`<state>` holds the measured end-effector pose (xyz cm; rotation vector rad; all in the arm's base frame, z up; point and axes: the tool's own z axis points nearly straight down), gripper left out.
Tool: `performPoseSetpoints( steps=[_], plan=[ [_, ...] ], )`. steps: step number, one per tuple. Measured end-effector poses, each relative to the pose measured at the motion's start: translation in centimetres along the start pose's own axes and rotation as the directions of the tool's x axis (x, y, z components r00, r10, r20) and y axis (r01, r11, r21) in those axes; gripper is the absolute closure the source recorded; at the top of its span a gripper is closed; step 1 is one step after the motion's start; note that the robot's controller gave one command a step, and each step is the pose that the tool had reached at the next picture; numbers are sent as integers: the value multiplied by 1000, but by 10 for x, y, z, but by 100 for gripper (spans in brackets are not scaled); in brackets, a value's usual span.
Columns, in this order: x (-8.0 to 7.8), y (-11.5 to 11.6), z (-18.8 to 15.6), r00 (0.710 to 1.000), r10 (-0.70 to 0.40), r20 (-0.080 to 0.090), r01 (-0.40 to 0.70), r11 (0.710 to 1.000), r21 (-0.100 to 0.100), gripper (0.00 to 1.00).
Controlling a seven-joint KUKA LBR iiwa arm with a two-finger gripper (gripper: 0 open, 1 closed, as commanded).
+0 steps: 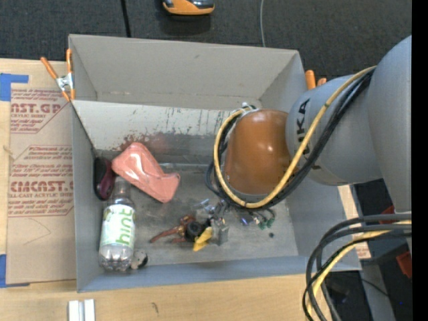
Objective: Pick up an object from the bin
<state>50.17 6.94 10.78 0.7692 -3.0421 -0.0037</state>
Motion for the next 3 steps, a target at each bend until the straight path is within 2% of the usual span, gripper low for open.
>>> performPoseSetpoints(
  steps=[1, 2, 3],
  plan=[
    [18, 1, -34, 1000, -9, 0, 9, 1000, 1, 100],
    [-7, -13, -49, 1000, -14, 4, 14, 1000, 3, 100],
    [17, -15, -104, 1000, -17, -3, 17, 1000, 0, 100]
  ],
)
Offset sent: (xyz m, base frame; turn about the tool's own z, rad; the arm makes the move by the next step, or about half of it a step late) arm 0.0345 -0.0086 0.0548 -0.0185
